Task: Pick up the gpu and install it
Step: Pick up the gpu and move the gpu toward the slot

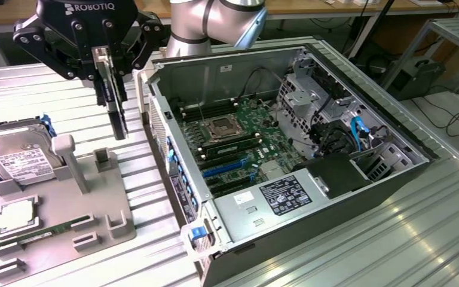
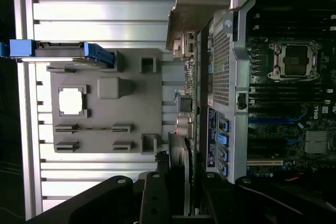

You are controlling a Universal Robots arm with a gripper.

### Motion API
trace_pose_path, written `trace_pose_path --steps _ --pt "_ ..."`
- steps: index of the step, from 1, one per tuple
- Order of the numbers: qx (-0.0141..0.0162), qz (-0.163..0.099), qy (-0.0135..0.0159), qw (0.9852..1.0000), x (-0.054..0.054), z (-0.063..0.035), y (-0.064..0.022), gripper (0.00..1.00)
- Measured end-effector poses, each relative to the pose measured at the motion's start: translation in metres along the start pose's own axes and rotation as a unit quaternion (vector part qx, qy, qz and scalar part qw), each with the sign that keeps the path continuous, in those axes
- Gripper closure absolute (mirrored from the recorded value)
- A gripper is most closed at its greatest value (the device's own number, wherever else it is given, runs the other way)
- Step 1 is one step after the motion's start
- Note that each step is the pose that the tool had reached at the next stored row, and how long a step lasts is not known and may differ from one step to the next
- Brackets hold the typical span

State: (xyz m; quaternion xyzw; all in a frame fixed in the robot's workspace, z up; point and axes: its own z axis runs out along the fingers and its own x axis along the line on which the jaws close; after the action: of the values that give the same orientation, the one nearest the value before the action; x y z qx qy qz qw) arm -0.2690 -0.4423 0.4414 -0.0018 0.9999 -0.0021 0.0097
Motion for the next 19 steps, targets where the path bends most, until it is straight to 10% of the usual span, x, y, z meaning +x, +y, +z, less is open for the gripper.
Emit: trace_pose_path --steps 19 --pt "0.0 0.0 0.0 1.0 -0.018 0.0007 -0.0001 0.73"
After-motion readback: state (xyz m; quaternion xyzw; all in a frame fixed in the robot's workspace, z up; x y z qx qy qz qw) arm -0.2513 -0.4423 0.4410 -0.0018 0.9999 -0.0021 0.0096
